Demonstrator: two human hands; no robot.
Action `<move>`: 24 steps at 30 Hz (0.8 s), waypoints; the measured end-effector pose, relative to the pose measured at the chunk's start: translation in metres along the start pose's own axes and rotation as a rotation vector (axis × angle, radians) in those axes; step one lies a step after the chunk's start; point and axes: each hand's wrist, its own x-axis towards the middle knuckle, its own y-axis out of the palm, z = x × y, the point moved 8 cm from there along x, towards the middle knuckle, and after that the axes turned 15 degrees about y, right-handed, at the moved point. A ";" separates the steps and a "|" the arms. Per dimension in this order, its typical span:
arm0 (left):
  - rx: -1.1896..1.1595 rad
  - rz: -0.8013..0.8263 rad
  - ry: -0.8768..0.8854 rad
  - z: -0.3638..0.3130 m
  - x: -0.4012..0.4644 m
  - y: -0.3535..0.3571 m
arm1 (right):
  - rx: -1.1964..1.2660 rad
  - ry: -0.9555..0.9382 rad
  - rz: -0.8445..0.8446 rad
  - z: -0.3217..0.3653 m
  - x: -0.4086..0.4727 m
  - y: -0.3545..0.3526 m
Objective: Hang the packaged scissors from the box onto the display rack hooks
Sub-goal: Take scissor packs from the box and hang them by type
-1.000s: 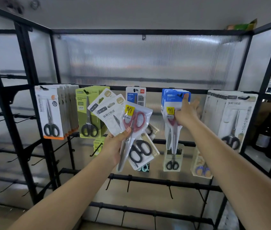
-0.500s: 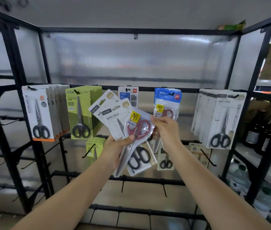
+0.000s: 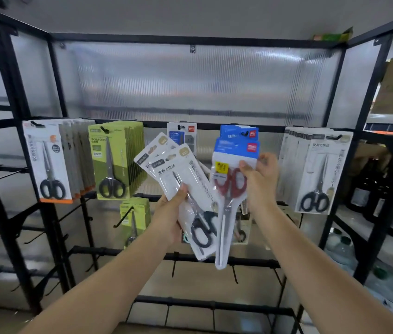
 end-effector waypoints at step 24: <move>0.115 -0.010 0.066 -0.017 0.000 -0.024 | -1.240 -0.064 -0.061 0.025 0.066 0.022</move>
